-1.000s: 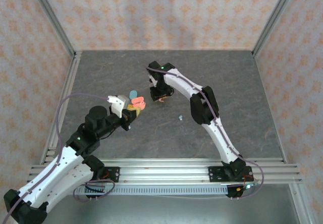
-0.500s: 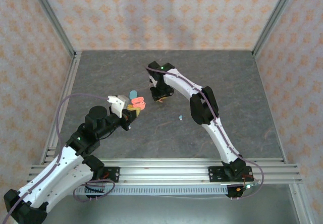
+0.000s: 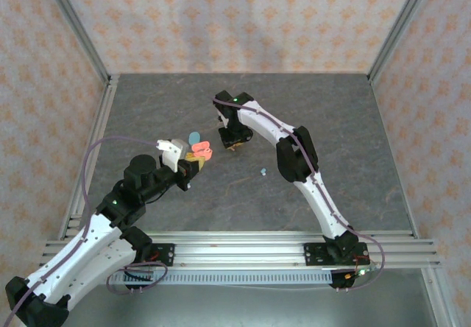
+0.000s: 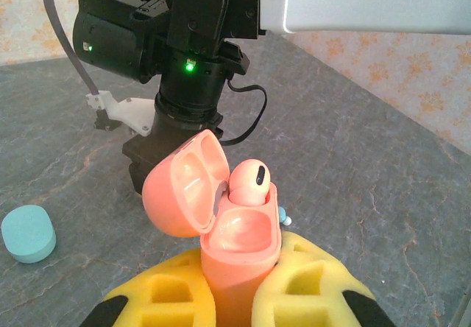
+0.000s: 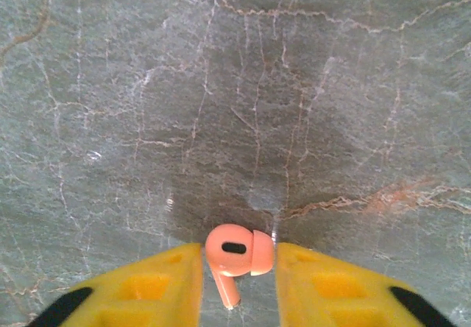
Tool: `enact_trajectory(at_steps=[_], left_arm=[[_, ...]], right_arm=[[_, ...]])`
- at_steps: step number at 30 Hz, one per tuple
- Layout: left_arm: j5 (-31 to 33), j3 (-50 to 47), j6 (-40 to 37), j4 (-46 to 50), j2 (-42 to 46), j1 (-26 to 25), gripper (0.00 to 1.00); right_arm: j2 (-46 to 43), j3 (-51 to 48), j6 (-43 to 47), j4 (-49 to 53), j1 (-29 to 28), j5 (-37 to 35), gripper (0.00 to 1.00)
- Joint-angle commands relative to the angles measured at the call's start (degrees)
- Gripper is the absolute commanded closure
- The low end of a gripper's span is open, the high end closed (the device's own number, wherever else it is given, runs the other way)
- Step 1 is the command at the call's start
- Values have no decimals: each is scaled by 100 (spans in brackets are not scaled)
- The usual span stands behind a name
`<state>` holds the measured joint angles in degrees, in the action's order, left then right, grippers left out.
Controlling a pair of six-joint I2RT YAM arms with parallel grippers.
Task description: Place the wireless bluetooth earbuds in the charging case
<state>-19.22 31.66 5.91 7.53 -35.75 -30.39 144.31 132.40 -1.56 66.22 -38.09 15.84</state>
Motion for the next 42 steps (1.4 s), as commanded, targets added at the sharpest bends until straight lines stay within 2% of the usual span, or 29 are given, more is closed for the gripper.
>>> enact_trajectory(at_steps=[1,23,28,32,37,42], left_arm=[[-29,16,-81,36,110,-54,100],[-14,-37,-55,83,175,-52,100],[-11,-55,-57,66,193,-50,100],[-213,-135,-145,-109,192,-55,100],[-600,-363,-263,-613,156,-50,100],[-729,-459,-464,-822,165,-47,100]], right_arm=[[133,131,-154,137,-24,-210,62],[495,426,-600,83,-120,-335,62],[506,427,-634,162,-129,-357,67],[453,411,-694,183,-131,-314,76],[81,3,-914,-188,-105,-326,80],[-743,-1018,-1258,-1045,-69,-385,82]])
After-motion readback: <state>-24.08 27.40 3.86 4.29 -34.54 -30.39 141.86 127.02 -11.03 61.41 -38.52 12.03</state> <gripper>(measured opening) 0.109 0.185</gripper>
